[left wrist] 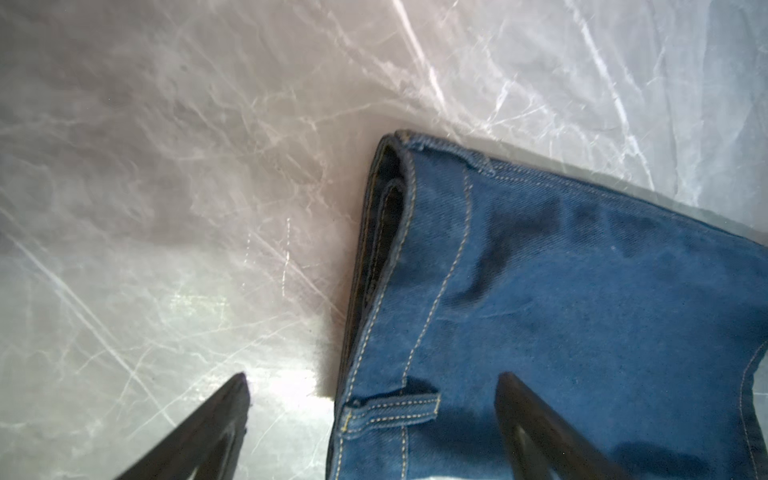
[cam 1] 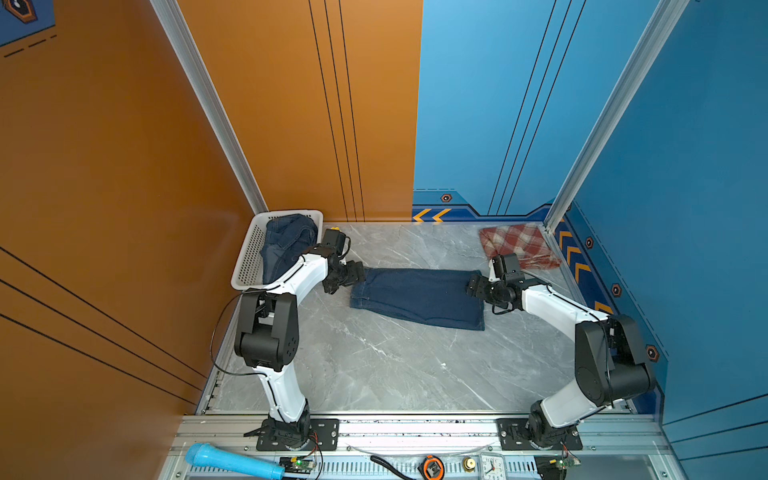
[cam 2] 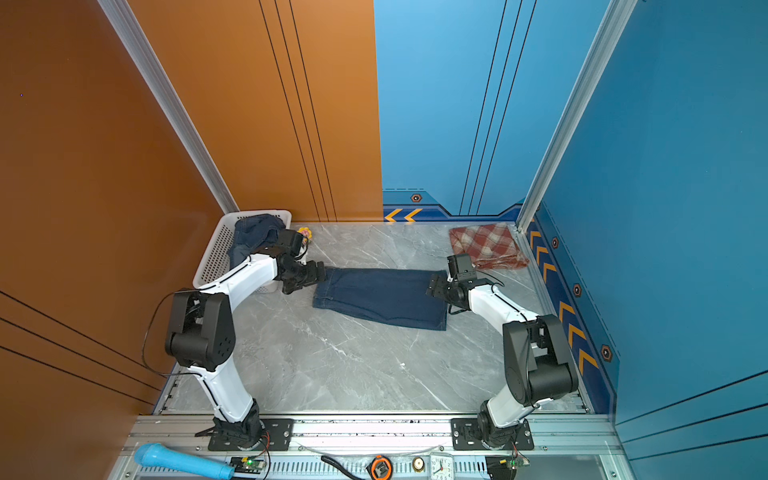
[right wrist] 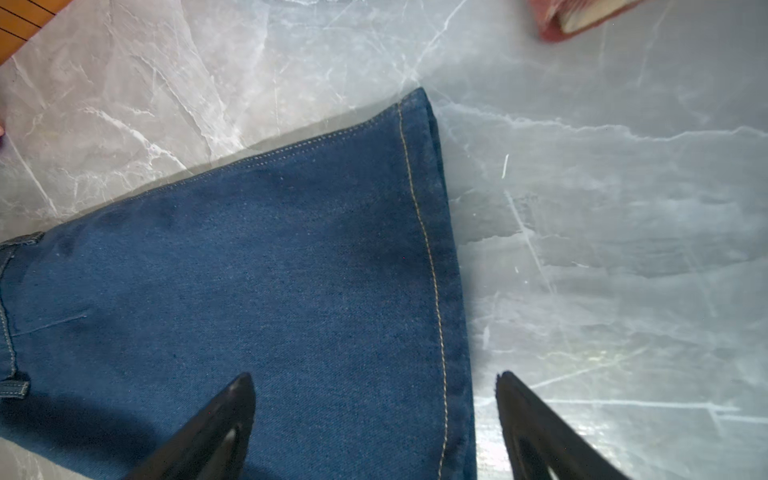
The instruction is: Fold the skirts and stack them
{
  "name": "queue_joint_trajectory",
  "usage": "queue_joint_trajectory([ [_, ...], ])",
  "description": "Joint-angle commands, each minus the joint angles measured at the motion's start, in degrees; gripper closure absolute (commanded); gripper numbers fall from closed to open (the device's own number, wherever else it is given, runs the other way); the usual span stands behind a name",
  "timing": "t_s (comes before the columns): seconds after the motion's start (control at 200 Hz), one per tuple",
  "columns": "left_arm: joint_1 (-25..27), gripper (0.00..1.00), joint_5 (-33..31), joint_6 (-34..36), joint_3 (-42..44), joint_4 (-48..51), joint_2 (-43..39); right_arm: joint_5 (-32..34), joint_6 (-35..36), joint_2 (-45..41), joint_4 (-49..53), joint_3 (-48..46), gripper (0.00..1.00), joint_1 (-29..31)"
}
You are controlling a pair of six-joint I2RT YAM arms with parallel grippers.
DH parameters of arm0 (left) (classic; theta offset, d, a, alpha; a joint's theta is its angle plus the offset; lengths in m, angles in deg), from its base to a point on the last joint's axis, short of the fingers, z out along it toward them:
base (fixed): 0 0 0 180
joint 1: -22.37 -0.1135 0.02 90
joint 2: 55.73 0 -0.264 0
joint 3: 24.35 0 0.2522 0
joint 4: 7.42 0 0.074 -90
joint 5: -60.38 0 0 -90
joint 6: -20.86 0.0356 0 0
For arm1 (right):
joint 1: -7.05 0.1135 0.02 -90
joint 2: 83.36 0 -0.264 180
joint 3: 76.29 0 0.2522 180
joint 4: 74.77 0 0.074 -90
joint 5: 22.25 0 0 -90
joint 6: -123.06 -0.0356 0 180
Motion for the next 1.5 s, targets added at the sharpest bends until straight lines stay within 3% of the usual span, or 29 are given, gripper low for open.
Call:
queue_joint_trajectory([
  [0.0,-0.07,0.08,5.51,3.57,-0.3,2.19,2.23,-1.08,1.22,1.27,1.22,-1.66,0.1,0.08],
  [0.501,3.5,0.13,1.54,6.37,-1.87,3.68,10.93,-4.32,-0.8,3.14,-4.19,-6.15,0.15,-0.35],
  [0.606,3.95,0.23,0.97,5.92,-1.91,3.87,12.46,-4.63,-1.27,3.82,-5.36,-6.91,0.17,-0.46],
  [0.666,4.3,0.36,1.14,5.3,-1.94,3.78,13.49,-5.47,-1.74,4.44,-6.61,-7.14,0.17,-0.64],
  [0.716,4.73,0.52,0.02,5.11,-2.23,3.94,14.38,-5.94,-2.23,4.99,-7.39,-7.29,0.18,-0.76],
  [0.826,4.94,1.0,-3.74,4.46,-3.85,5.75,15.17,-6.82,-3.06,5.69,-8.89,-7.41,0.19,-0.99],
  [1.156,6.18,1.0,-21.11,4.55,-10.19,11.41,6.12,-6.94,-5.66,2.74,-10.81,-8.94,0.19,-1.58],
  [1.307,11.24,1.0,-30.1,7.17,-14.02,13.9,4.36,-8.71,-12.13,3.42,-18.15,-11.41,0.22,-0.33],
  [1.492,18.55,1.0,-41.96,10.93,-17.72,15.98,4.86,-10.67,-18.77,7.23,-28.1,-13.01,0.33,2.51],
])
